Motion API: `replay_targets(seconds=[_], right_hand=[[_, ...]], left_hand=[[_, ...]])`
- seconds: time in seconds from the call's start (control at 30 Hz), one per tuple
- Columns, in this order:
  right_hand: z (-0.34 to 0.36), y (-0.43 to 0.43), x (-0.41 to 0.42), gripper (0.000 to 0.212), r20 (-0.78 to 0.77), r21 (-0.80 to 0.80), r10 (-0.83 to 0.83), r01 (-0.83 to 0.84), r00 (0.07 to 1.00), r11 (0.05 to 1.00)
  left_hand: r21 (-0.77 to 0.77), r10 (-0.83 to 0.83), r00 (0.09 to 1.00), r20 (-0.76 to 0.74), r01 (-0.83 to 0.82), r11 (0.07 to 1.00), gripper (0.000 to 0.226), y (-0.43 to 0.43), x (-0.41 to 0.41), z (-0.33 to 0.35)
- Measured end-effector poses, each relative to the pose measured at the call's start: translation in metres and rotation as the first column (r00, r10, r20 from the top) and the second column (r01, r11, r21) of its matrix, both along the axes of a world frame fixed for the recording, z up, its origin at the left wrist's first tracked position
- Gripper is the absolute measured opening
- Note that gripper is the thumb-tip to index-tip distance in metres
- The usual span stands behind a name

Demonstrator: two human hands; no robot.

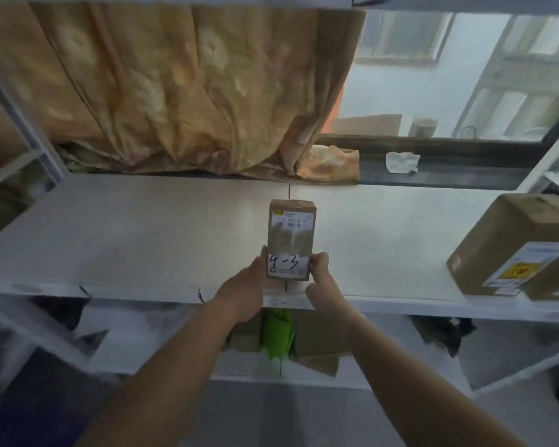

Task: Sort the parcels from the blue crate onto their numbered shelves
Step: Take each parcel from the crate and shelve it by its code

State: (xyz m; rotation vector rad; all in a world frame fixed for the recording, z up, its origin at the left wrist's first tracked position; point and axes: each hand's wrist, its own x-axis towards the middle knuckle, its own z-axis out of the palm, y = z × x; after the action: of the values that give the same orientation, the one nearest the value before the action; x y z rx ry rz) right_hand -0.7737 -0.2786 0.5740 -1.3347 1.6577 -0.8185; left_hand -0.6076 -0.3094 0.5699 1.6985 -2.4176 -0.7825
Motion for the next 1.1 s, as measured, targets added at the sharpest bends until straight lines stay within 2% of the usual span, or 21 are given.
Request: replay_targets(seconds=[0.1,0.4,0.6,0.67,0.73,0.8,0.9,0.97,1.1], right_hand=[[-0.01,-0.007,-0.003,0.042,0.002,-0.013,0.004,-0.004,1.0,1.0],[-0.03,-0.019,0.002,0.057,-0.01,0.004,0.02,-0.02,1.0,1.0],[-0.037,-0.02,0.003,0.057,-0.062,0.095,0.003,0.003,0.998,0.995],[-0.034,-0.022,0.003,0.062,-0.087,0.14,0.01,0.003,0.996,0.99],[-0.031,-0.021,-0.004,0.073,-0.18,0.2,0.05,-0.013,0.982,0.98],[-0.024,-0.016,-0.017,0.082,-0.348,0.226,0.124,-0.045,0.929,0.973],[-0.003,-0.008,-0.045,0.084,-0.568,0.225,0.227,-0.116,0.791,0.967],[0.023,-0.005,-0.062,0.081,-0.668,0.228,0.251,-0.129,0.701,0.965],[0.099,-0.003,-0.08,0.076,-0.846,0.201,0.287,-0.23,0.449,0.952]], left_hand=[[-0.014,-0.059,0.998,-0.019,0.058,0.998,0.084,-0.011,-0.003,-0.012],[-0.005,-0.011,0.997,-0.07,0.011,1.0,0.087,-0.013,-0.01,-0.031],[0.043,-0.027,0.998,-0.058,0.03,0.999,0.086,-0.008,-0.013,-0.03],[0.071,0.0,0.999,-0.038,0.003,0.997,0.087,-0.008,-0.014,-0.027],[0.055,0.008,1.0,0.015,-0.009,0.998,0.089,-0.008,-0.014,-0.023],[0.036,-0.006,0.99,0.143,0.001,0.999,0.092,-0.006,-0.01,-0.016],[0.011,-0.004,0.952,0.306,0.001,1.0,0.096,-0.005,0.002,0.001],[-0.044,0.007,0.934,0.358,0.009,0.999,0.095,-0.003,0.008,0.022],[-0.172,0.059,0.908,0.415,0.015,0.985,0.091,0.001,0.017,0.091]])
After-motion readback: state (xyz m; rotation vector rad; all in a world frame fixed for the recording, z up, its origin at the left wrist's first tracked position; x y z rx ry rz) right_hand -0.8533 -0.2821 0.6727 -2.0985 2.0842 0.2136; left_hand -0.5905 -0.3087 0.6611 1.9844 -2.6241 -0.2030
